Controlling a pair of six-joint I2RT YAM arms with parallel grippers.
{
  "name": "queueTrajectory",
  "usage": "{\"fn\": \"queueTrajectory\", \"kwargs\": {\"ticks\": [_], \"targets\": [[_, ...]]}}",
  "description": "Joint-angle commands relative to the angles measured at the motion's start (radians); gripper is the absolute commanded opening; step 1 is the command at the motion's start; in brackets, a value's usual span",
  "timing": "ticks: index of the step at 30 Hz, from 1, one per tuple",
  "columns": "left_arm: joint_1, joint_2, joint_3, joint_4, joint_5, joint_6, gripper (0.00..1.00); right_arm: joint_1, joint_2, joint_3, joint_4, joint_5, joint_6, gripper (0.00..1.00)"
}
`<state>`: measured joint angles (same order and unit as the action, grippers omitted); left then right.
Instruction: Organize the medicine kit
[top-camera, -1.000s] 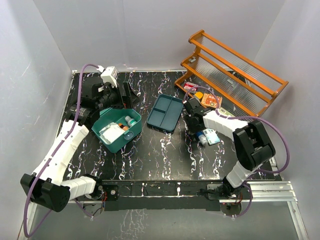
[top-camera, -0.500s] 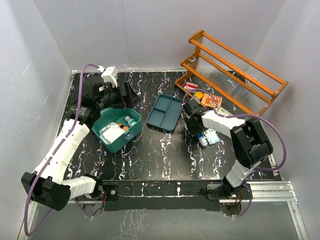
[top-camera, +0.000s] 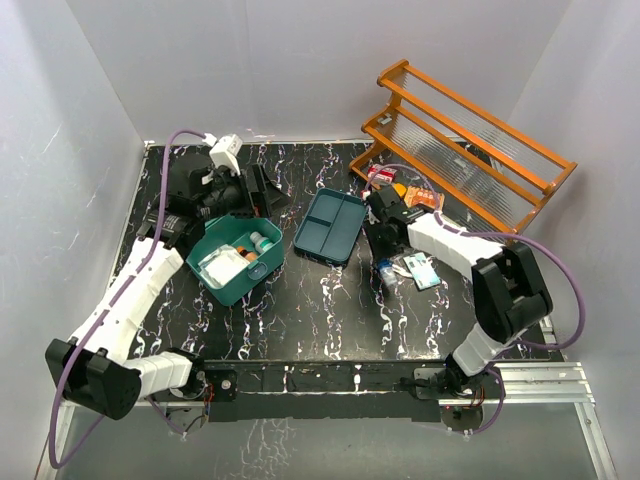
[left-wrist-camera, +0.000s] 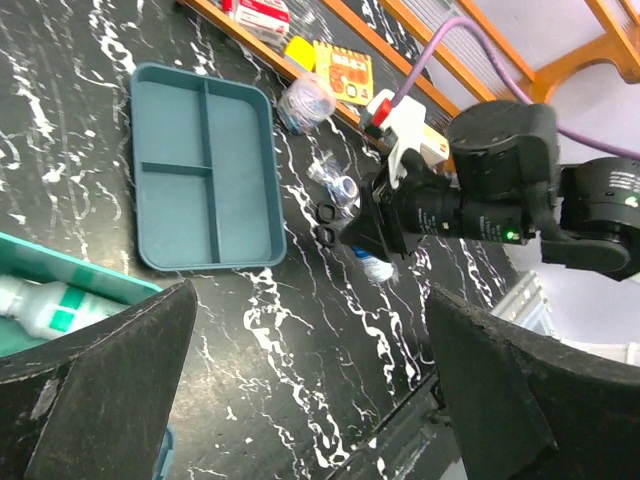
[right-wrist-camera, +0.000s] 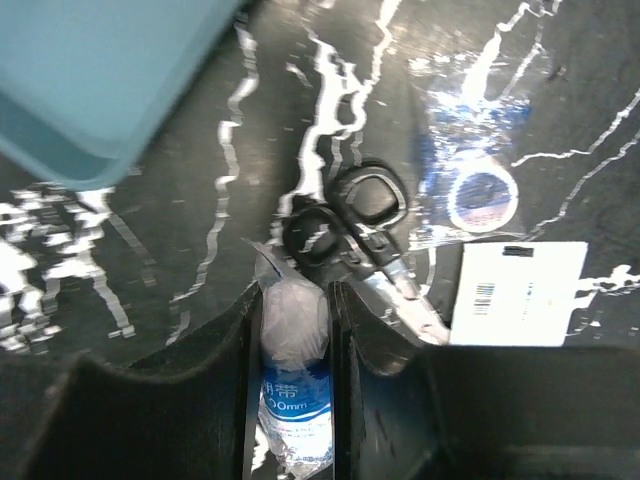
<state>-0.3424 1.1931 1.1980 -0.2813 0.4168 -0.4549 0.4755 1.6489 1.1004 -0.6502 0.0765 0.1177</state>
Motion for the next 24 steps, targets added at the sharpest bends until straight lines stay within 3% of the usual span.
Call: {"fn": "queueTrajectory", "kwargs": {"ticks": [1, 7, 15, 24], "targets": [[-0.018, 0.020, -0.036, 0.070, 0.100, -0.043, 0.95, -0.004, -0.129, 0.062, 0.110, -0.171, 0.160, 0.16], [-0.048, 0.062, -0.066, 0.118, 0.196, -0.070, 0.93, -0.005, -0.220, 0.049, 0.354, -0.359, 0.363, 0.16], [-0.071, 0.085, -0.145, 0.278, 0.394, -0.152, 0.86, -0.004, -0.260, 0.042, 0.670, -0.462, 0.576, 0.17], [-0.084, 0.078, -0.181, 0.343, 0.351, -0.220, 0.79, -0.003, -0.234, 0.067, 0.771, -0.558, 0.692, 0.18]]}}
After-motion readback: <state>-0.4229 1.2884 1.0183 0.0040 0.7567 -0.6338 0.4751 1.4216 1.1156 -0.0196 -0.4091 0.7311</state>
